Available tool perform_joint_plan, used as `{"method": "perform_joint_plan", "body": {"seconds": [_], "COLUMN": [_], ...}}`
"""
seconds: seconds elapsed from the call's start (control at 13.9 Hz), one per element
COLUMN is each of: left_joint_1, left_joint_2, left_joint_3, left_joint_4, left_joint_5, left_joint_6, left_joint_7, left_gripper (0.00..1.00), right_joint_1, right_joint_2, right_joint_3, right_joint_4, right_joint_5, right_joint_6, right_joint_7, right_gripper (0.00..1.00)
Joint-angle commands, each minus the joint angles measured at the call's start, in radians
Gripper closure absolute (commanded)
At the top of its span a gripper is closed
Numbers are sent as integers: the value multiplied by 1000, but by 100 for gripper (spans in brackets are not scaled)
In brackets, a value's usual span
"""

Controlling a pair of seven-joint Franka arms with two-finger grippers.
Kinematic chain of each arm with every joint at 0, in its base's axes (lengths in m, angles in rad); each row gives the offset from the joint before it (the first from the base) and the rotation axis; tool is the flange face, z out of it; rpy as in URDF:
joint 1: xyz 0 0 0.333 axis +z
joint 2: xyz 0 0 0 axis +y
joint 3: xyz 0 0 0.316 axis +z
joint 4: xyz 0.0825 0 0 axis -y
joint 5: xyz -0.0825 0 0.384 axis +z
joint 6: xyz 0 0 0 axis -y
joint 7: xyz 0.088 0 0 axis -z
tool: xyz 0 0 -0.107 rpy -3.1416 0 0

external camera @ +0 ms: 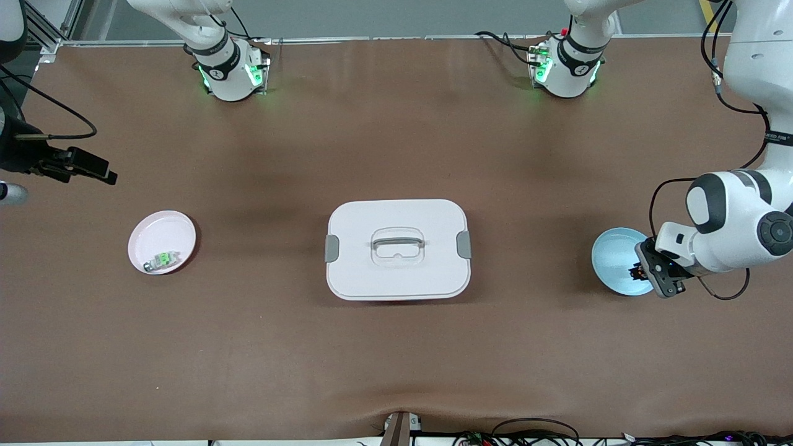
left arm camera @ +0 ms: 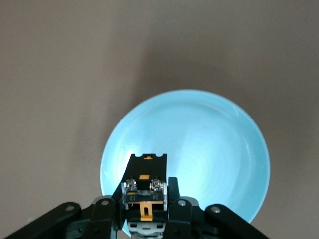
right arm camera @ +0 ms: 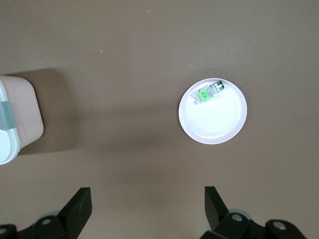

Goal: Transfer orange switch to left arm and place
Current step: 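Carry the switch with the left gripper while the right gripper withdraws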

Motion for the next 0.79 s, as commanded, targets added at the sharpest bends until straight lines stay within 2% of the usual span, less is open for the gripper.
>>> {"method": "perform_joint_plan", "body": {"seconds": [0.0,0.29,0.72], "left_joint_1": [10,10,12], "left_joint_2": [12,11,11], "left_joint_3": [-10,-10,-10], "left_joint_4": [-28,-78,-129], "left_joint_5": [19,48,108], "left_joint_6": [51,100,139], "left_joint_7": [134,208,214], "left_gripper": [100,100,100], "right_joint_1": [-18,-20,-55], "right_joint_2": [-8,-8,-8], "right_joint_3": [20,18,20], "right_joint_4": [57,78,103], "right_joint_5": [-23,-34,-53], "right_joint_6": [-9,-10,-12], "right_joint_7": [2,-1,-9], "right_gripper": [0,0,0]}}
